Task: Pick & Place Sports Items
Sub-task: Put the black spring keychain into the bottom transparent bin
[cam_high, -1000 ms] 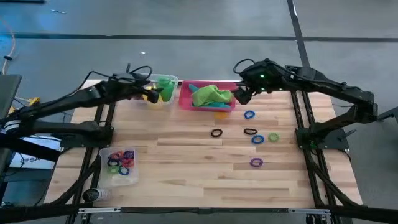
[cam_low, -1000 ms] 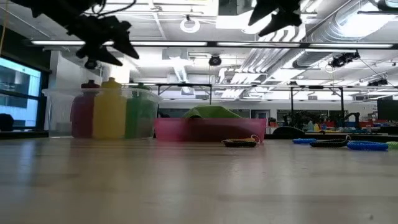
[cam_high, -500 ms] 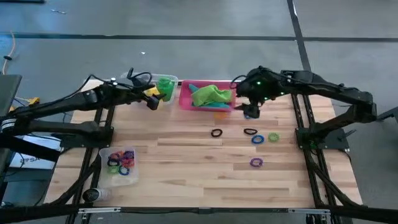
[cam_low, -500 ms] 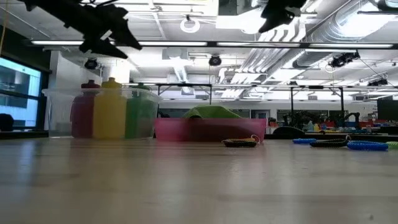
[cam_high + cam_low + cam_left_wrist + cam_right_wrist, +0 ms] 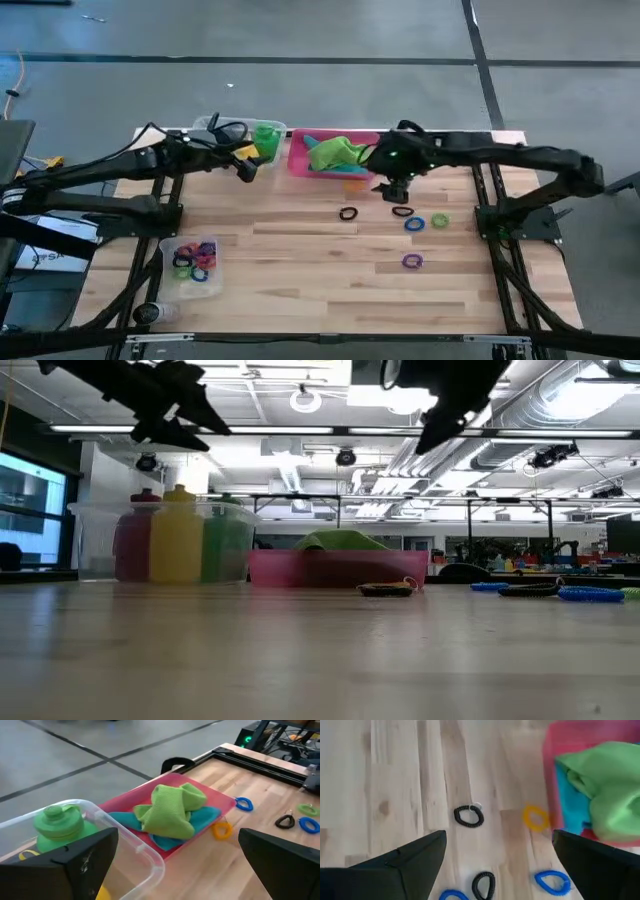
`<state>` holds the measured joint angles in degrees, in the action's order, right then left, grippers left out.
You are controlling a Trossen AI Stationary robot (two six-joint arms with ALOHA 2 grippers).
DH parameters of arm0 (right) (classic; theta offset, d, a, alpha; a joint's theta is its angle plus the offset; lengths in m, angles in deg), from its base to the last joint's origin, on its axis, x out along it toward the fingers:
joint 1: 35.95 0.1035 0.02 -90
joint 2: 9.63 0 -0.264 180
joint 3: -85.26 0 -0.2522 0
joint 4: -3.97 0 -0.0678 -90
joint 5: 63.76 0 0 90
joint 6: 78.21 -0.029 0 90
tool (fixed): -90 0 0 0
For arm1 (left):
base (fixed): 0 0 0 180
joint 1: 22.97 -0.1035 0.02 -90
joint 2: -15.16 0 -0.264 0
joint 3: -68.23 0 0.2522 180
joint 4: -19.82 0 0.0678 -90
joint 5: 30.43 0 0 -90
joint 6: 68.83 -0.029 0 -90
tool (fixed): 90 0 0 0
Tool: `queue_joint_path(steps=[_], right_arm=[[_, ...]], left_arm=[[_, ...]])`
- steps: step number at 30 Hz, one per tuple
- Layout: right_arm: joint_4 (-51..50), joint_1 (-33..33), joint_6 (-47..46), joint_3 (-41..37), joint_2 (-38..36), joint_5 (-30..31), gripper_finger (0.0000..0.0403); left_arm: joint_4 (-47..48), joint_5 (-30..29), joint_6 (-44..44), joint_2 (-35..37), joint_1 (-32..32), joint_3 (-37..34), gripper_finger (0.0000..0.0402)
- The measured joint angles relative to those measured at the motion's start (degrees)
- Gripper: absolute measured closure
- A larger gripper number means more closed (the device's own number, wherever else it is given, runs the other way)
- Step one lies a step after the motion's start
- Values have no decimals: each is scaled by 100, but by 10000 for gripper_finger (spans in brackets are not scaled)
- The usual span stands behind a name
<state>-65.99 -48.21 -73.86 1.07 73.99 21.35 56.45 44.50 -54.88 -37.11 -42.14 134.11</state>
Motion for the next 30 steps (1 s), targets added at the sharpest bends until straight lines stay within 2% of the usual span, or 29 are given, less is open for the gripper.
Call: queue_joint_path(steps=[5,12,20,26,30], right_arm=[[591,119,33,-499,-1,19,125],[1537,387,188,-1113,-1,24,176],[2788,389,143,-1826,-1,27,224],[3588,396,132,-2330,102,-60,245],[3704,400,128,-2411,442,-140,251]], left_arm=[[2,2,81,0,8,0,65],[1,2,109,0,8,0,65],[0,2,359,0,8,0,65],[2,2,387,0,8,0,65],[0,4,387,0,8,0,65]])
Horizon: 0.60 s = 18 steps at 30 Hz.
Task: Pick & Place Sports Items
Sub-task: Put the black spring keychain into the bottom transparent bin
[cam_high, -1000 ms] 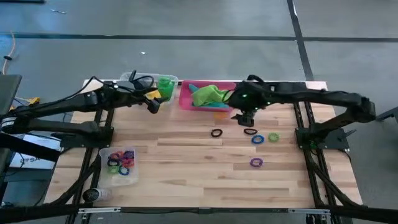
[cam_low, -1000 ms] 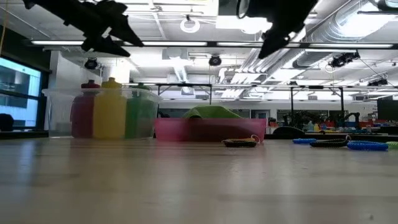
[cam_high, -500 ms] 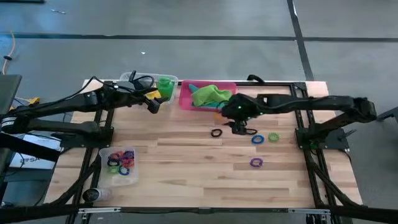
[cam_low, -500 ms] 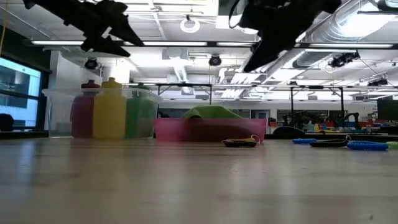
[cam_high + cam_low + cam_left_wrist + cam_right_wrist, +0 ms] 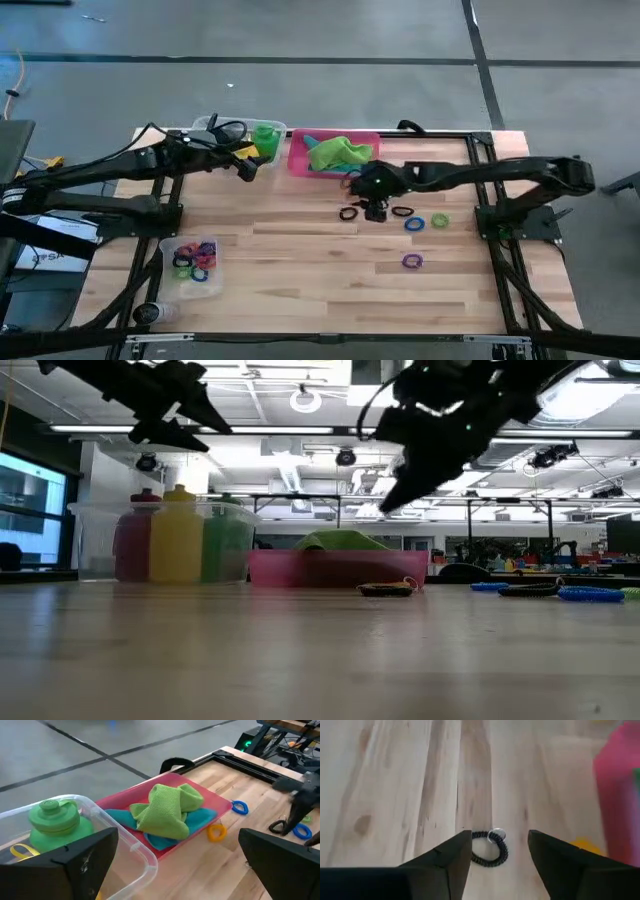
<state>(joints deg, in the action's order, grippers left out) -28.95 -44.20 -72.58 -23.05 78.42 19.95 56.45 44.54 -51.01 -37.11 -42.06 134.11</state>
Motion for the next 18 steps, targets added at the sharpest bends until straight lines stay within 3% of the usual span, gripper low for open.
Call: queue_joint_path(steps=[12,18], right_arm=[[232,0,0,2,1195,45,253],[232,0,2,2,1516,357,253]], left_arm=[[2,2,15,0,0,0,65],[0,2,22,0,0,0,65]])
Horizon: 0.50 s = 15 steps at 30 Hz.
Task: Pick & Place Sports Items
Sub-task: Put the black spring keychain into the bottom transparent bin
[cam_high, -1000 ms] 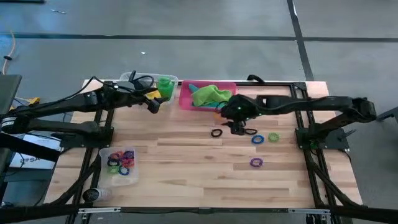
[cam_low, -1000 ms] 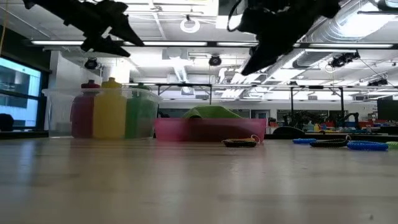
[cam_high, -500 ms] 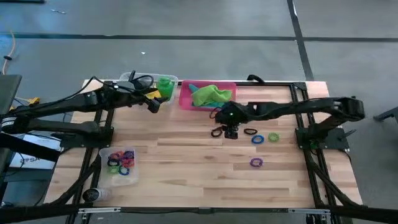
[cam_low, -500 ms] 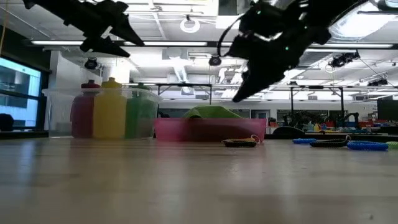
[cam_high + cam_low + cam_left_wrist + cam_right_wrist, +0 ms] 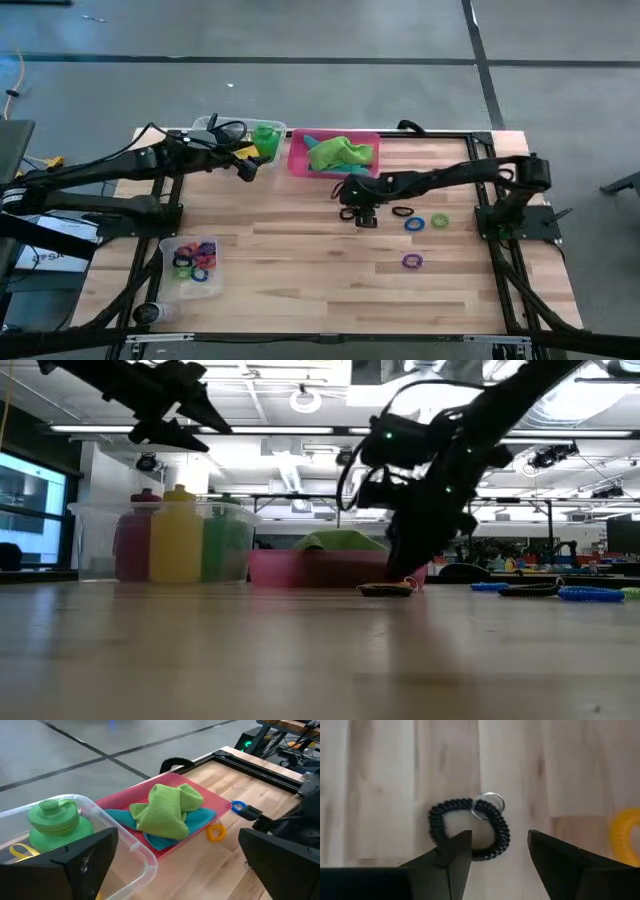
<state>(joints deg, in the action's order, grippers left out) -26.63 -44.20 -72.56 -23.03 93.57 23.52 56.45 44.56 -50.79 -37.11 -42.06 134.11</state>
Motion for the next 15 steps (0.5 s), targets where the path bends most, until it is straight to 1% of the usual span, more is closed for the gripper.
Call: queue_joint_path(steps=[15], right_arm=[[305,0,-150,2,36,93,253]], left_arm=[[0,2,-2,0,0,0,65]])
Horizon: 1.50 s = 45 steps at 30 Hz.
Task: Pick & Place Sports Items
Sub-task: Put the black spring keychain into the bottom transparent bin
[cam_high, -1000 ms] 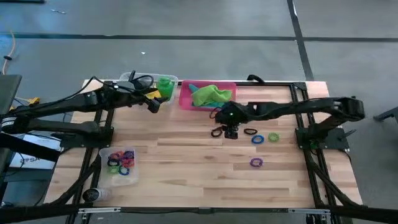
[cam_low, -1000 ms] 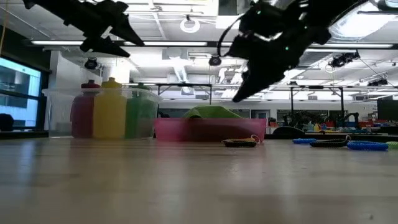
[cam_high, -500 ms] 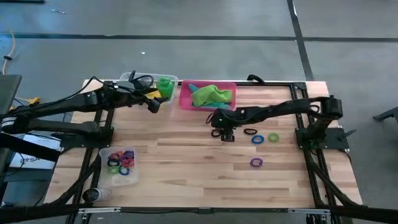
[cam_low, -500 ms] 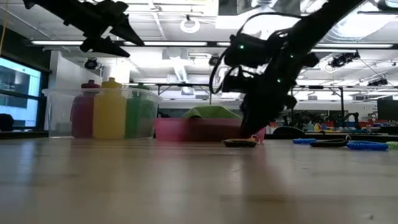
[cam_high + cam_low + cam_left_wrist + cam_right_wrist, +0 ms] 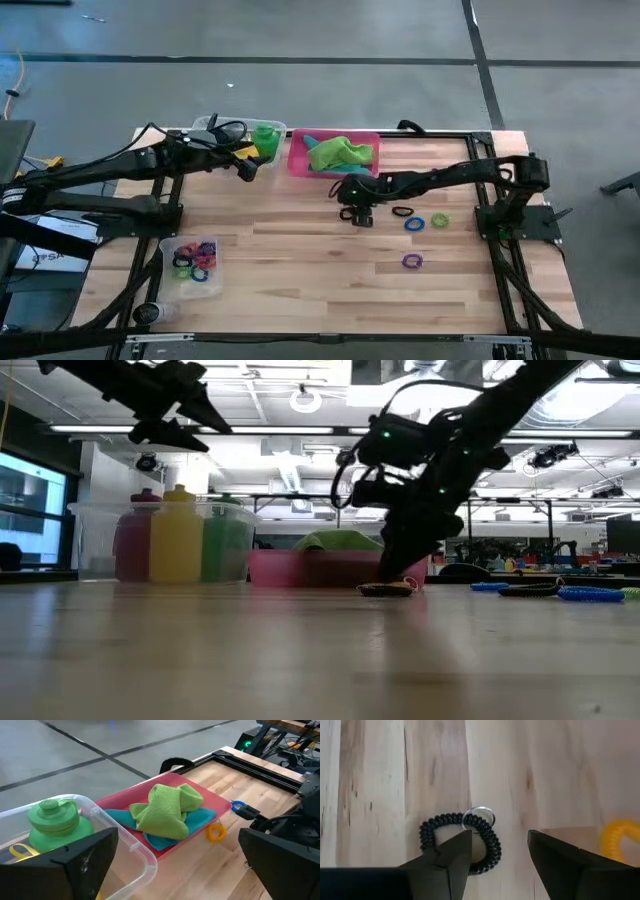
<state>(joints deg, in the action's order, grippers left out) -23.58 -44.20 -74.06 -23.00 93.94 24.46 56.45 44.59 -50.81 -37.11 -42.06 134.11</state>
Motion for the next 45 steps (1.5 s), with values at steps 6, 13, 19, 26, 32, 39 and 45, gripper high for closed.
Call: queue_joint_path(steps=[6,13,19,26,32,39,45], right_arm=[[111,0,-3,0,30,8,253],[266,23,10,11,295,-157,253],[235,42,16,35,510,-138,258],[96,42,17,27,483,-30,331],[64,38,-5,13,433,60,397],[53,37,-423,13,414,33,399],[-89,39,-608,-13,130,31,401]], left_arm=[[2,0,-2,0,0,-2,65],[2,0,-2,-2,0,-2,65],[2,0,-2,-2,0,-2,65],[2,-1,-2,-2,0,-2,65],[1,-2,-2,-2,0,-2,65],[2,-2,-2,-2,-1,-2,65],[2,-2,-2,-2,-2,-2,65]])
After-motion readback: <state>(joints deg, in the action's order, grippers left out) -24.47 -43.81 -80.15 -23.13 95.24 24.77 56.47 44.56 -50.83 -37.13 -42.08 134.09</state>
